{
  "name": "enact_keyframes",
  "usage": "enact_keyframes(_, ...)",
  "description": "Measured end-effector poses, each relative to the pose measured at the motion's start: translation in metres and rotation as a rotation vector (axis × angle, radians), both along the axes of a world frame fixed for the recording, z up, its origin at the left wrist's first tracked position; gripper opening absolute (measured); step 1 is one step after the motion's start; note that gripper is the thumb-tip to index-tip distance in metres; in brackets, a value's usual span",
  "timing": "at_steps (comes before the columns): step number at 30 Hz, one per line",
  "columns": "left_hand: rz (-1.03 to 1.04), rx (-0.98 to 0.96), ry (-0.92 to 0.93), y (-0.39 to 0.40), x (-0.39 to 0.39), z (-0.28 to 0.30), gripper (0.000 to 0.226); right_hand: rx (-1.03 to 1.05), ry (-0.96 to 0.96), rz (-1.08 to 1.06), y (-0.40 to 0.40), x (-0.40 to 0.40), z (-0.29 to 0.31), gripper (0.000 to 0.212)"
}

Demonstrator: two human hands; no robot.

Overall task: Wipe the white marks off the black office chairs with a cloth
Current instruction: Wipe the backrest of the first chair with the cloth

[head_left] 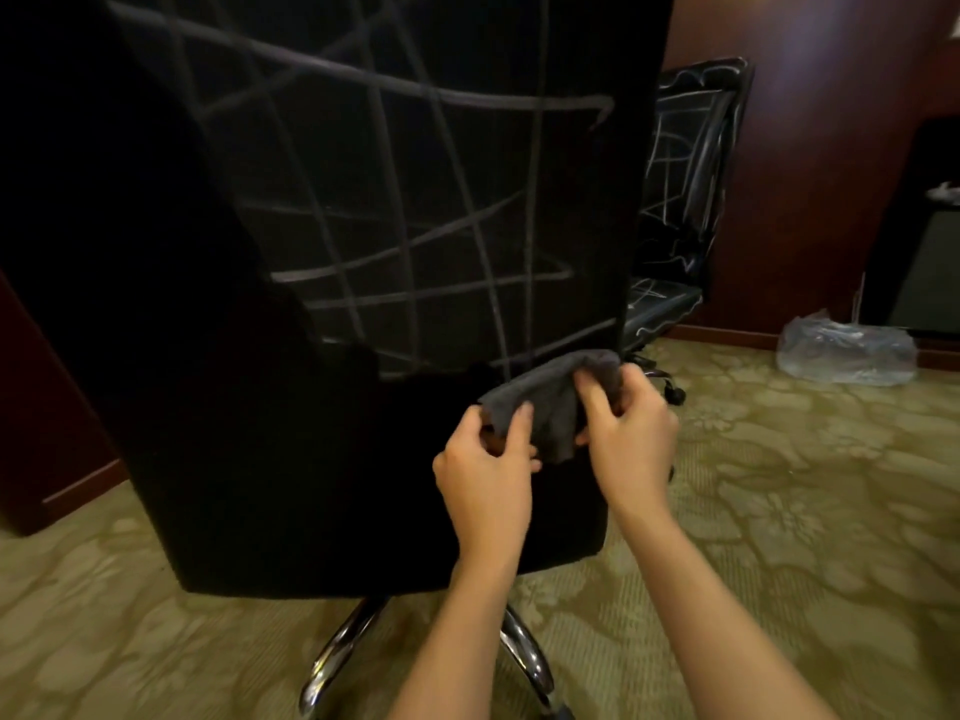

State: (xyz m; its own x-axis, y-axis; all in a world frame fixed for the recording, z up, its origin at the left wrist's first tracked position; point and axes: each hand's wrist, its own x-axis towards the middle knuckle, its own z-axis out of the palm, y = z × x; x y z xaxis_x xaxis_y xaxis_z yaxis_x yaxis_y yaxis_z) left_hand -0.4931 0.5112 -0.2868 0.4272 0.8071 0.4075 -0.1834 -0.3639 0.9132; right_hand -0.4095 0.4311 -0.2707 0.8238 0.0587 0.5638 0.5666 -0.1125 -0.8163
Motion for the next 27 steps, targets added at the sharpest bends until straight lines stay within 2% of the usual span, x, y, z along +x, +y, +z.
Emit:
enact_keyframes(5,0.096,-0.055,0.117,-0.004,-0.003,-0.059,0.015,-0.127,0.154,0.037,-0.005,-0.003,-0.081,0.015)
enact_keyframes(7,0.101,-0.076,0.111,-0.013,-0.008,-0.060,0.013,-0.106,0.204,0.095,-0.012,-0.003,-0.089,0.019)
enact_keyframes(11,0.069,-0.034,-0.074,-0.022,0.013,0.001,0.017,0.070,0.042,0.083,-0.020,0.023,-0.014,0.020)
enact_keyframes(14,0.052,0.053,-0.114,-0.022,0.028,0.042,0.023,0.153,-0.049,0.084,-0.021,0.041,0.031,0.020)
enact_keyframes(16,0.060,0.057,-0.087,-0.017,0.032,0.038,0.022,0.126,-0.015,0.087,-0.016,0.041,0.023,0.018)
enact_keyframes(20,0.073,0.071,0.029,-0.018,0.016,-0.017,0.022,0.056,0.107,0.114,-0.015,0.031,-0.040,0.016)
enact_keyframes(22,0.079,0.062,0.045,-0.020,0.013,-0.026,0.021,0.027,0.135,0.140,-0.019,0.031,-0.048,0.017)
enact_keyframes(24,0.078,0.067,0.012,-0.022,0.020,-0.008,0.023,0.039,0.108,0.138,-0.022,0.036,-0.026,0.014)
enact_keyframes(27,0.057,0.092,-0.119,-0.026,0.035,0.048,0.023,0.133,-0.020,0.095,-0.022,0.044,0.040,0.014)
